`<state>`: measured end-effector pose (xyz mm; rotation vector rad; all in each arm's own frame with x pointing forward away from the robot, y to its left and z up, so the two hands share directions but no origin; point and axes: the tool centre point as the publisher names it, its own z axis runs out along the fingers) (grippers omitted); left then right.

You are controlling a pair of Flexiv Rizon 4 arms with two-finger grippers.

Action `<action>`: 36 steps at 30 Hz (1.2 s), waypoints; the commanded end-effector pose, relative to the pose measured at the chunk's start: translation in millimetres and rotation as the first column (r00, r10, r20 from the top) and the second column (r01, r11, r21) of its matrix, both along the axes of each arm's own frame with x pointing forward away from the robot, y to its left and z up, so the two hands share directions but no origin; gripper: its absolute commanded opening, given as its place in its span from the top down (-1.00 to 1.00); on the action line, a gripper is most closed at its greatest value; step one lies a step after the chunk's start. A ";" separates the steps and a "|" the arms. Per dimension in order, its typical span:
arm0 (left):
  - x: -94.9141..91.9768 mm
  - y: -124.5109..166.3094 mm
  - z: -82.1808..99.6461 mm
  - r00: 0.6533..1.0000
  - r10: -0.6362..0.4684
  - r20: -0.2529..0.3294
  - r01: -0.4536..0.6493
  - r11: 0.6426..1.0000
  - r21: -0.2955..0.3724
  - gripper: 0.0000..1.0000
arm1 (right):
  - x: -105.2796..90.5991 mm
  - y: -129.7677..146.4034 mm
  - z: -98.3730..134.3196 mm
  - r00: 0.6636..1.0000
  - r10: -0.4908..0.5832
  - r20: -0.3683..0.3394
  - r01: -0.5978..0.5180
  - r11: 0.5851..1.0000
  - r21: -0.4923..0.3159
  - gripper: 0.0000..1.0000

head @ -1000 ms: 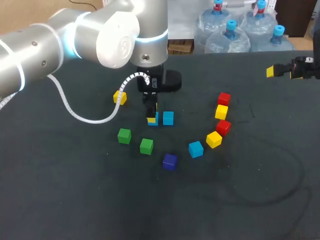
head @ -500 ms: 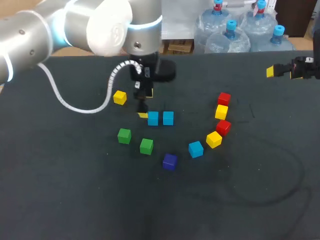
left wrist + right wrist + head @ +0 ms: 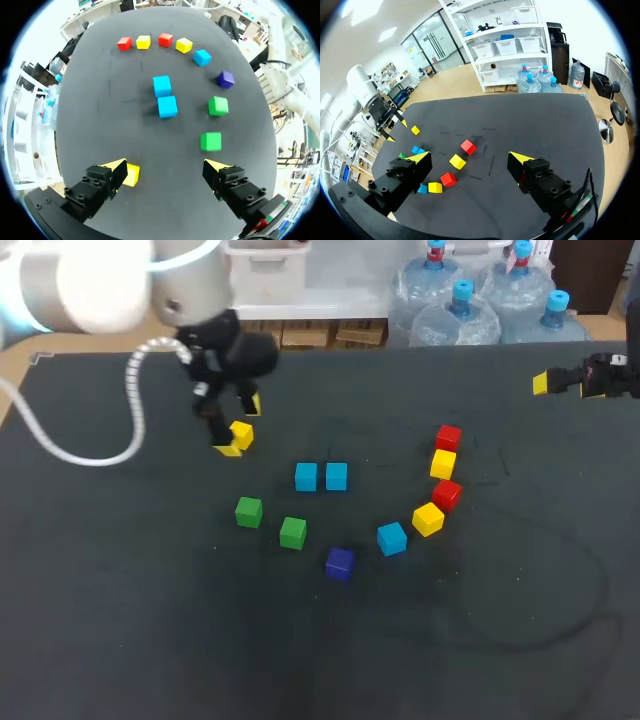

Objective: Place the blue cubes, place green cubes on the blue cubes, place the yellow cubes on the green cubes, then place the red cubes on the yellow cubes, and place purple cube on the red cubes.

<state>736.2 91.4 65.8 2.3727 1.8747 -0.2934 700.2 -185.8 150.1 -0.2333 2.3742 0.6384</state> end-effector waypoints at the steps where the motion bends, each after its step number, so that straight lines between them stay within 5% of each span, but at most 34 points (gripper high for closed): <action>1: -24.9 32.9 14.5 0.995 0.014 0.099 0.003 0.985 -0.171 -1.00 | -0.6 0.6 0.3 1.000 -0.003 0.000 0.003 1.000 -0.002 -1.00; 17: -43.2 80.4 55.6 0.994 0.038 0.101 -0.018 0.982 -0.190 -1.00 | -0.6 0.6 0.3 1.000 -0.003 0.000 0.003 1.000 -0.002 -1.00; 36: -44.8 100.3 64.1 0.995 0.101 0.018 -0.097 0.982 -0.160 -1.00 | -0.6 0.6 0.3 1.000 -0.003 0.000 0.003 1.000 -0.002 -1.00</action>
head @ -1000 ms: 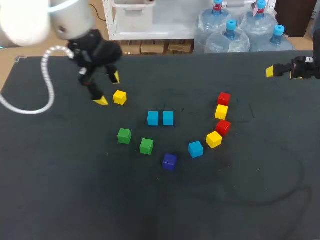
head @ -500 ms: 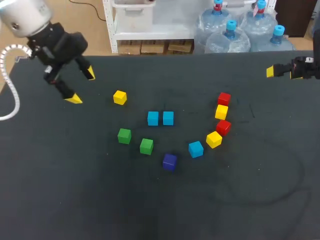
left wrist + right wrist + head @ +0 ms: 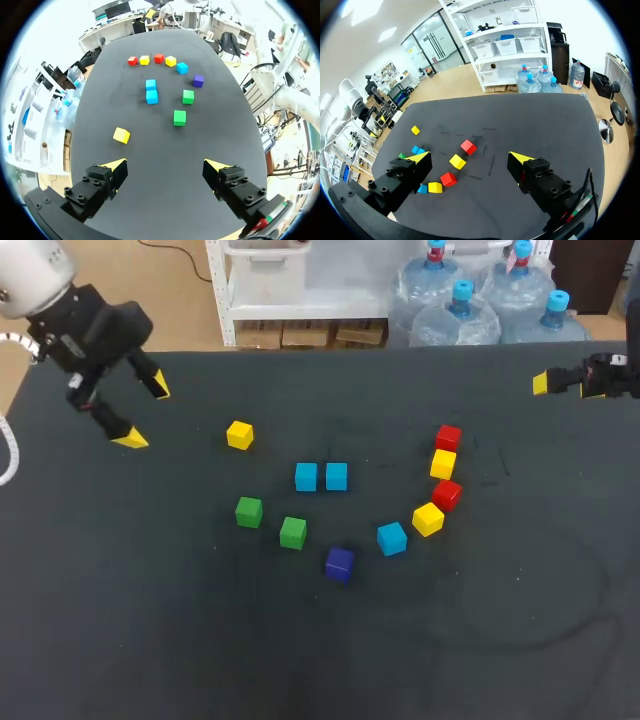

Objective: Place the blue cubes, place green cubes on the blue cubes, place the yellow cubes on the green cubes, then place the red cubes on the yellow cubes, and place purple cube on the red cubes.

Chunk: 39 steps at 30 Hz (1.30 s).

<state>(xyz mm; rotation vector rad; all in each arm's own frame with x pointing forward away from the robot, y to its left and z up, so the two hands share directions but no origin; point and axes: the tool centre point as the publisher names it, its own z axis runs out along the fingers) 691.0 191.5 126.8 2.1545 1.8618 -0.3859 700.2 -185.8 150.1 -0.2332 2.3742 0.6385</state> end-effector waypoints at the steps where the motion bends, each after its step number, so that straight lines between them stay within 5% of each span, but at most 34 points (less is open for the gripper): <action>1: 0.3 0.2 3.0 1.000 0.001 -0.009 -0.001 1.000 0.012 -1.00 | -0.6 0.6 0.3 1.000 -0.003 0.000 0.003 1.000 -0.002 -1.00; 22: 0.3 0.2 3.0 1.000 0.001 -0.009 -0.001 1.000 0.012 -1.00 | -0.6 0.6 0.3 1.000 -0.003 0.000 0.003 1.000 -0.002 -1.00; 25: 0.3 0.2 3.0 1.000 0.001 -0.009 -0.001 1.000 0.012 -1.00 | 3.4 9.2 3.0 0.989 0.135 0.058 -0.128 0.986 -0.111 -1.00; 29: 0.3 0.2 3.0 1.000 0.001 -0.009 -0.001 1.000 0.012 -1.00 | 12.3 21.1 8.3 0.934 0.339 0.108 -0.304 0.918 -0.254 -1.00; 33: 0.3 0.2 3.0 1.000 0.001 -0.009 -0.001 1.000 0.012 -1.00 | 20.8 26.8 20.0 0.859 0.482 0.170 -0.417 0.853 -0.313 -1.00; 37: 0.3 0.2 3.0 1.000 0.001 -0.009 -0.001 1.000 0.012 -1.00 | 30.4 28.0 32.0 0.746 0.634 0.202 -0.537 0.753 -0.382 -1.00; 39: 0.3 0.2 3.0 1.000 0.001 -0.009 -0.001 1.000 0.012 -1.00 | 35.3 26.7 38.4 0.662 0.721 0.206 -0.615 0.679 -0.400 -1.00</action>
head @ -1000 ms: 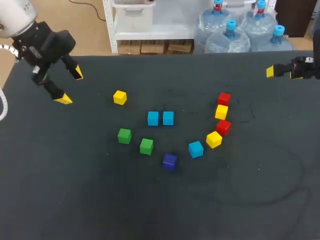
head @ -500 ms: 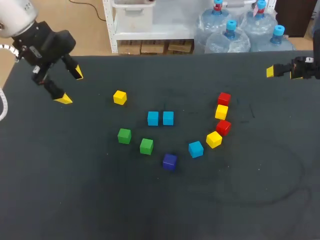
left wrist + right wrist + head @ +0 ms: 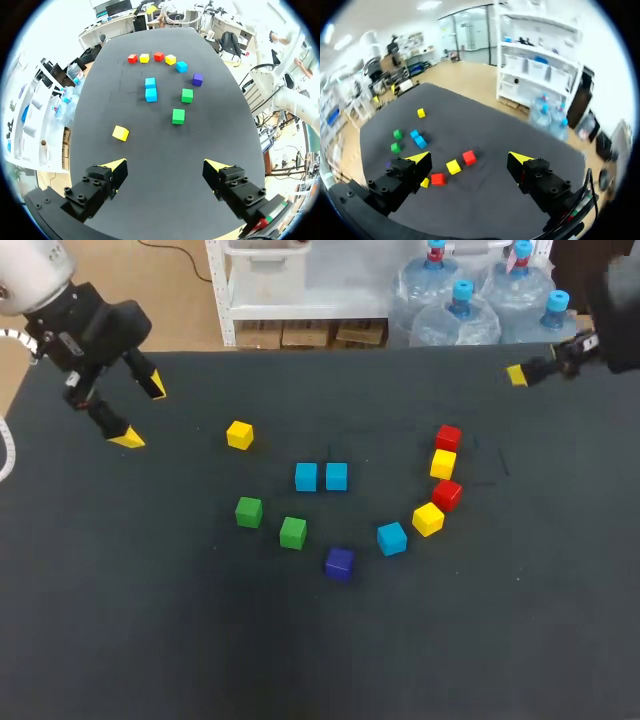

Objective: Place the blue cubes, place green cubes on the blue cubes, place the yellow cubes on the green cubes, then place the red cubes on the yellow cubes, and place purple cube on the red cubes.

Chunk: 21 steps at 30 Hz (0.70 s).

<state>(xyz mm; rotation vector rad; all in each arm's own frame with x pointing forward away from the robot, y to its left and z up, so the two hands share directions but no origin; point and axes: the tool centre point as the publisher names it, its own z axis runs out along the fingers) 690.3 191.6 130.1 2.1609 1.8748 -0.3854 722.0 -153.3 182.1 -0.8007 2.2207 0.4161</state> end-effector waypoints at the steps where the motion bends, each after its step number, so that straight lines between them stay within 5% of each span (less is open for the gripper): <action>1: 1.0 0.1 -0.3 1.000 -0.001 -0.001 0.001 1.000 0.000 -1.00 | 14.9 -6.5 8.6 0.878 0.470 0.088 -0.460 0.881 -0.111 -1.00; 13: 1.0 0.1 -0.3 1.000 -0.001 -0.001 0.001 1.000 0.000 -1.00 | 19.4 -10.9 17.7 0.571 0.821 0.009 -0.807 0.563 -0.177 -1.00; 21: 1.0 0.1 -0.3 1.000 -0.001 -0.001 0.001 1.000 0.000 -1.00 | 10.8 -5.5 15.7 0.294 0.952 -0.080 -0.949 0.281 -0.142 -1.00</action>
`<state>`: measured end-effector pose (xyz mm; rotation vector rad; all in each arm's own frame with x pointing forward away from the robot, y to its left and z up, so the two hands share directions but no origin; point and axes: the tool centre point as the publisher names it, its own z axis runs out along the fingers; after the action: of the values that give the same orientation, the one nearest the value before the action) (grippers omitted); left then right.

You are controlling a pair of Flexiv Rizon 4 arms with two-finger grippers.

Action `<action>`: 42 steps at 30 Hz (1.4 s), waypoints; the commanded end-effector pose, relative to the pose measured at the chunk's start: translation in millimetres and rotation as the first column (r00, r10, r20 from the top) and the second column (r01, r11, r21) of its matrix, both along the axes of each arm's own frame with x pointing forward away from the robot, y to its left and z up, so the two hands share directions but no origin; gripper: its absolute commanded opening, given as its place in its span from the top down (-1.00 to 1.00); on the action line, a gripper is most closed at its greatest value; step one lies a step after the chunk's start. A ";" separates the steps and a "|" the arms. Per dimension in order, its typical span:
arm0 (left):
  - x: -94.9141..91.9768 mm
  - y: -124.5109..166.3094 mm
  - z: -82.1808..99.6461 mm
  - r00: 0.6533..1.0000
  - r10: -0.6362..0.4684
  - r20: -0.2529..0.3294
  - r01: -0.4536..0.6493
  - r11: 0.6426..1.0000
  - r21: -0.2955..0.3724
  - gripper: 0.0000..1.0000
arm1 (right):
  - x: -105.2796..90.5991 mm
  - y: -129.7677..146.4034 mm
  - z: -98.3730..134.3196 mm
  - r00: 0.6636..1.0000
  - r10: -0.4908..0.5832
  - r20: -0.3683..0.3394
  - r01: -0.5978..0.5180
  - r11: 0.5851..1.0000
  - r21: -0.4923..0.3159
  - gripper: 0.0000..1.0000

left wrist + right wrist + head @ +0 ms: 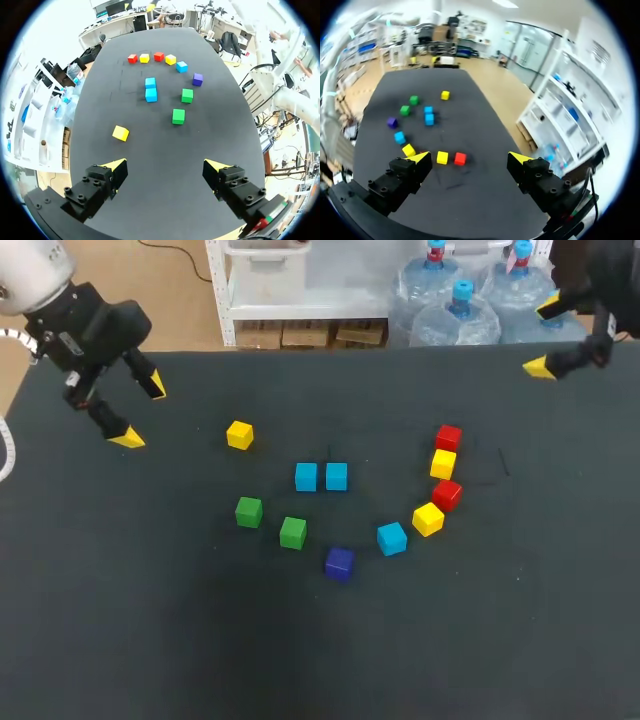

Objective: Place the blue cubes, place green cubes on the blue cubes, place the yellow cubes on the green cubes, then place the red cubes on the yellow cubes, and place purple cube on the red cubes.

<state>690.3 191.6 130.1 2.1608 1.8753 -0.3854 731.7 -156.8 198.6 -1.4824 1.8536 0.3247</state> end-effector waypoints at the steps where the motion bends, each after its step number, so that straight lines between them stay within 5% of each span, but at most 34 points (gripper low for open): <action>1: 1.0 0.1 -0.2 1.000 -0.002 -0.001 0.002 1.000 0.000 -1.00 | -0.1 -1.6 -1.1 0.712 0.654 -0.258 -0.680 0.733 -0.019 -1.00; 42: 1.0 0.1 -0.2 1.000 -0.002 -0.001 0.002 1.000 0.000 -1.00 | -0.1 -1.6 -1.1 0.712 0.654 -0.258 -0.680 0.733 -0.019 -1.00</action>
<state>690.4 191.4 130.2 2.1610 1.8757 -0.3852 727.6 -158.7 197.1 -2.2425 1.4426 0.7499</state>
